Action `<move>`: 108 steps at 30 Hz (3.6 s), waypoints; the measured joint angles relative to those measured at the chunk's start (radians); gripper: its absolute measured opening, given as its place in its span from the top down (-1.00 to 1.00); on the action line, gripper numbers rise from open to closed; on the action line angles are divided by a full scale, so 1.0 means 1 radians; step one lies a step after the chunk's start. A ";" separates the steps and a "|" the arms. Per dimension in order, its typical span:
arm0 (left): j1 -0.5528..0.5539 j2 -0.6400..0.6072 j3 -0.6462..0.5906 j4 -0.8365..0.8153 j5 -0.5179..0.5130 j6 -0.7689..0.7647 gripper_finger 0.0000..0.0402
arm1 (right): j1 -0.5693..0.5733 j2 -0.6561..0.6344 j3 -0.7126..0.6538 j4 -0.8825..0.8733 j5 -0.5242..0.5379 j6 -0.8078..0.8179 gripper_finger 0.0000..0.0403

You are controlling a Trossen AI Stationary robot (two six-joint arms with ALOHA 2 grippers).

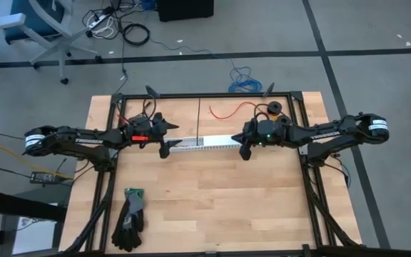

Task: Ziptie cables
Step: Close the cable duct with the cable duct lid

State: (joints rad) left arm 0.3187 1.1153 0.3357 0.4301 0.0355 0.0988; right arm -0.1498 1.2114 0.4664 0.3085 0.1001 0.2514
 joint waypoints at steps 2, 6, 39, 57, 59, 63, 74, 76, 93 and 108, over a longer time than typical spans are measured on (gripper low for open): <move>0.000 0.024 0.007 0.002 0.000 -0.004 -0.57 | 0.020 0.012 0.000 0.035 0.000 0.008 1.00; 0.000 0.090 0.010 -0.002 0.002 -0.030 -0.62 | 0.057 0.015 0.000 0.075 0.006 0.022 1.00; 0.000 0.367 0.028 0.437 -0.070 -0.055 -0.78 | 0.083 0.027 0.000 0.107 0.066 -0.046 1.00; -0.001 0.367 0.100 0.302 -0.067 -0.074 -0.97 | 0.084 0.027 0.000 0.106 0.053 -0.044 1.00; -0.001 0.367 0.100 0.295 -0.067 -0.075 -0.97 | 0.084 0.027 0.001 0.105 0.053 -0.044 1.00; 0.002 0.367 0.100 0.297 -0.067 -0.007 -0.97 | 0.085 0.027 0.000 0.105 0.053 -0.043 1.00; 0.000 0.367 0.100 0.287 0.199 -0.020 -0.97 | 0.104 0.027 0.000 0.106 0.053 -0.043 1.00; 0.002 0.367 0.100 0.280 0.195 -0.014 -0.97 | 0.104 0.027 0.000 0.106 0.054 -0.043 1.00; 0.001 0.480 0.128 0.249 0.142 0.045 -0.97 | 0.104 0.027 0.000 0.108 0.054 -0.037 1.00; 0.001 0.661 0.249 0.179 0.143 0.107 -0.96 | 0.139 0.027 0.000 0.116 0.054 0.061 1.00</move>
State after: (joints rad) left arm 0.3195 1.7764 0.5844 0.6090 0.1786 0.2061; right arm -0.0105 1.2388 0.4667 0.4240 0.1546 0.3128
